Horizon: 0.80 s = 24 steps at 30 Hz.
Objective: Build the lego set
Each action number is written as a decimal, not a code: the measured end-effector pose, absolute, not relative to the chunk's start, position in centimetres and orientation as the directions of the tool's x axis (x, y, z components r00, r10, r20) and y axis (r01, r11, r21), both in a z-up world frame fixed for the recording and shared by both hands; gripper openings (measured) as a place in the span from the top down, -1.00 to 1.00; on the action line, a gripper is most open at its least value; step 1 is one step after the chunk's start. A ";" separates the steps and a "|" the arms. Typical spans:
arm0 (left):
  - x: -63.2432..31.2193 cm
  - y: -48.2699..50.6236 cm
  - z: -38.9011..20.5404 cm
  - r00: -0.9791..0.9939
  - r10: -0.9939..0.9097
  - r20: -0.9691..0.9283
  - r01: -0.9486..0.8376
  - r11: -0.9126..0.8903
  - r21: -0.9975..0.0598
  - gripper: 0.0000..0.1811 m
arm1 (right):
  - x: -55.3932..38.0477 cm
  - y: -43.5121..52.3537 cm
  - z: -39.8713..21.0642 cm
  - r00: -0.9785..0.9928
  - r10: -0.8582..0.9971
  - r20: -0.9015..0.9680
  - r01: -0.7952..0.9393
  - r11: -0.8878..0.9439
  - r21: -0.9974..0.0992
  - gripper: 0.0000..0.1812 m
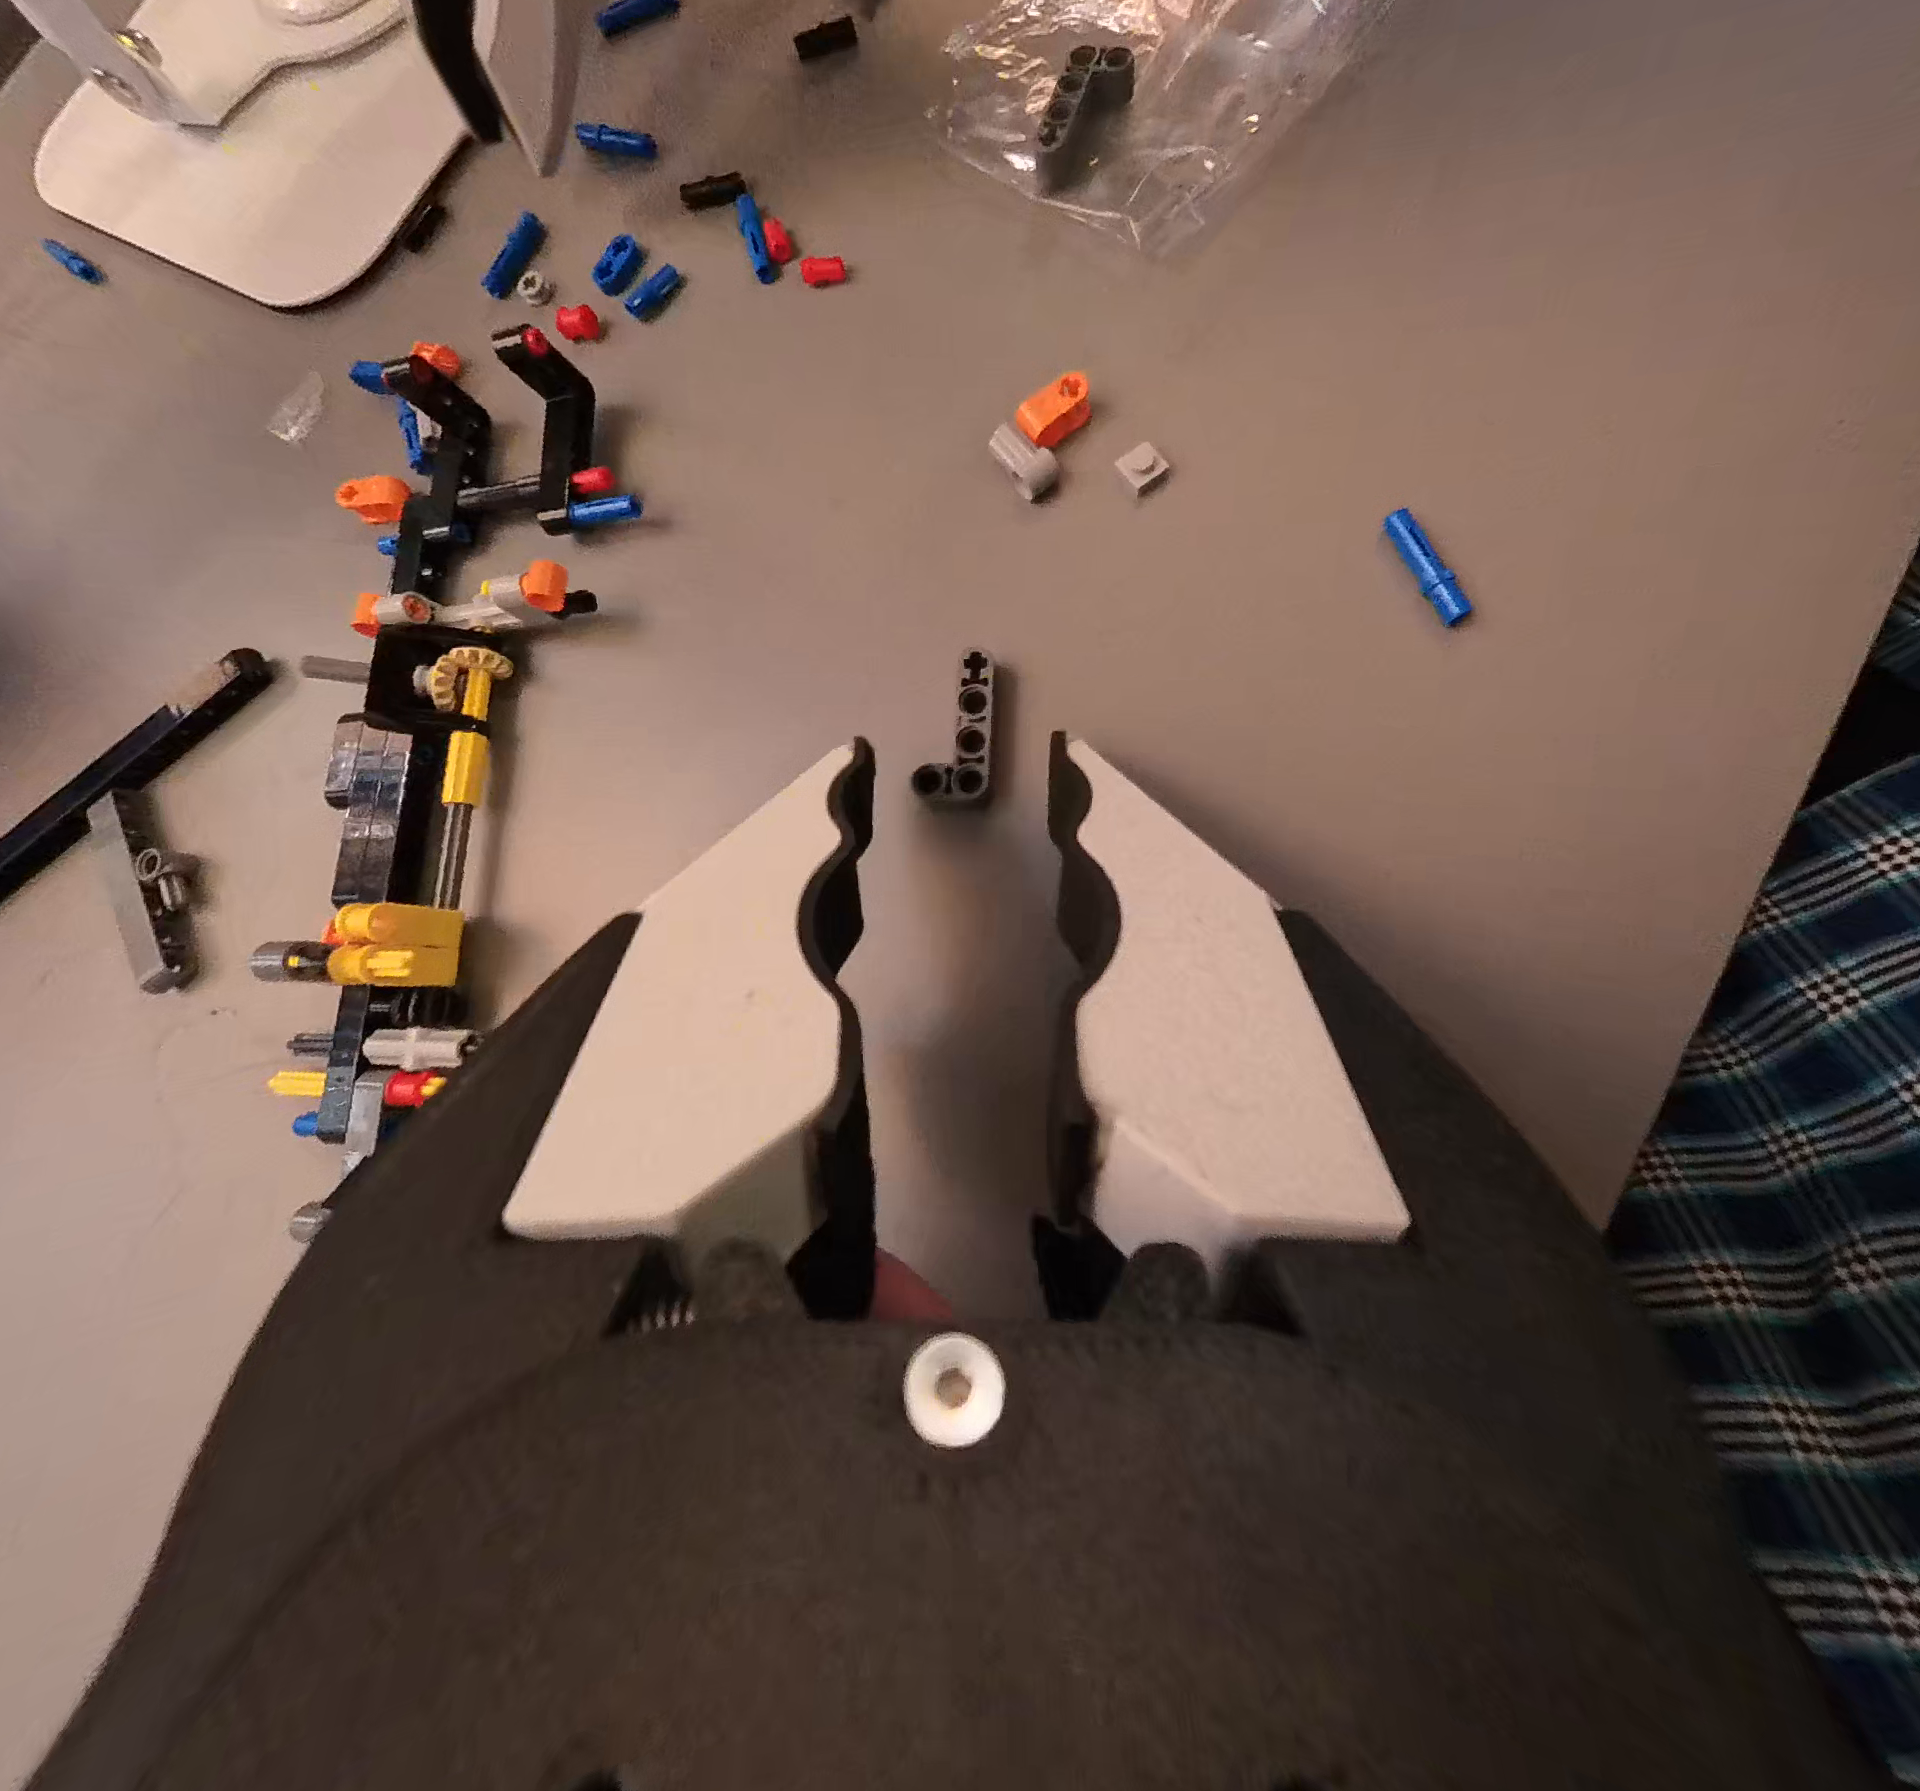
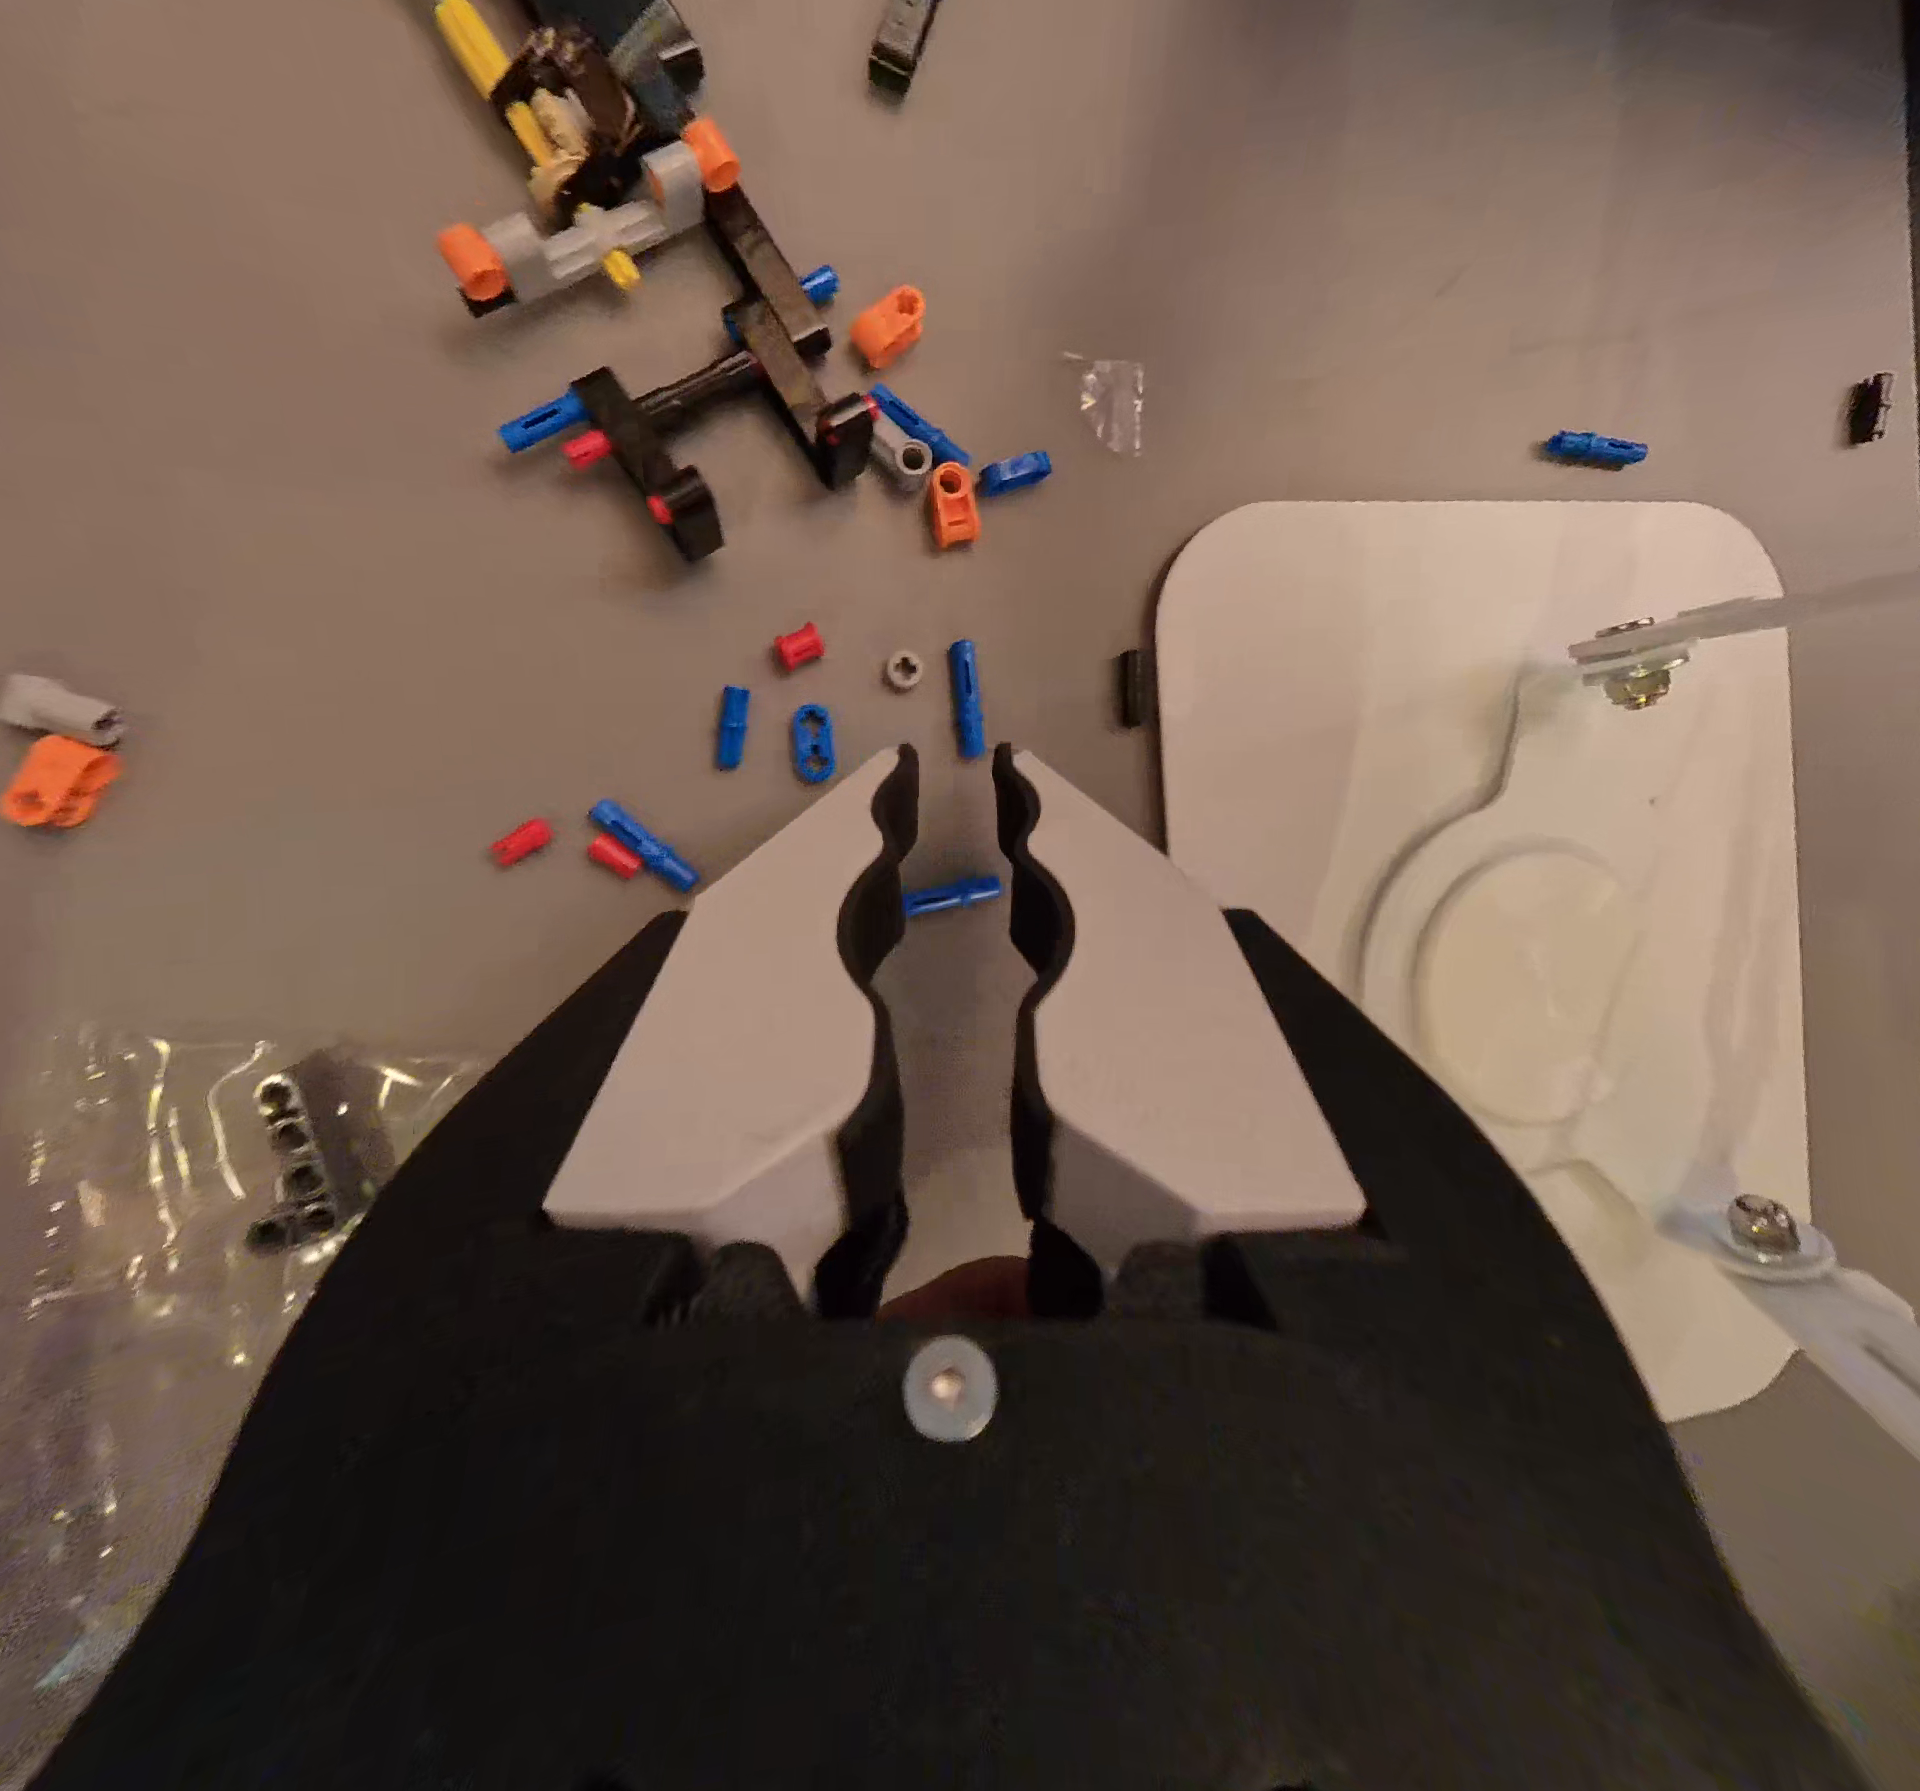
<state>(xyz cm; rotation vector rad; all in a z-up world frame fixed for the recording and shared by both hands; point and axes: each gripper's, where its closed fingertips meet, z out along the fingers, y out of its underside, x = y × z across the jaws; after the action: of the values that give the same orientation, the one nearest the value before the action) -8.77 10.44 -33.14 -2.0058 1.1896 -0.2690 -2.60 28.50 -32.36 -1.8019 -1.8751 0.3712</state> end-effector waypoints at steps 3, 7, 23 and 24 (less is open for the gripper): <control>-8.8 10.5 -33.0 0.539 -0.818 -0.203 -0.656 -0.256 -0.710 0.64 | -3.1 29.0 -33.0 0.000 0.987 0.163 0.853 0.085 -0.515 0.87; -8.7 10.7 -32.7 0.543 -0.817 -0.195 -0.644 -0.256 -0.721 0.63 | -3.4 28.9 -34.0 -0.024 0.986 0.163 0.861 0.103 -0.498 0.95; -8.8 12.4 -29.1 0.626 -0.755 -0.198 -0.537 -0.232 -0.811 0.60 | -2.9 24.2 -26.5 0.022 0.980 0.195 0.706 0.123 -0.697 0.98; -8.5 12.5 -28.5 0.640 -0.753 -0.153 -0.496 -0.254 -0.830 0.60 | -3.3 23.3 -25.6 0.022 0.982 0.188 0.675 0.124 -0.727 0.98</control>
<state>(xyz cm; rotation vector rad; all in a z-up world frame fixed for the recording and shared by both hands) -8.54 12.48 -28.49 -1.9182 0.9857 -0.3420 -3.35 23.26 -25.61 -1.6180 -1.7204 0.5711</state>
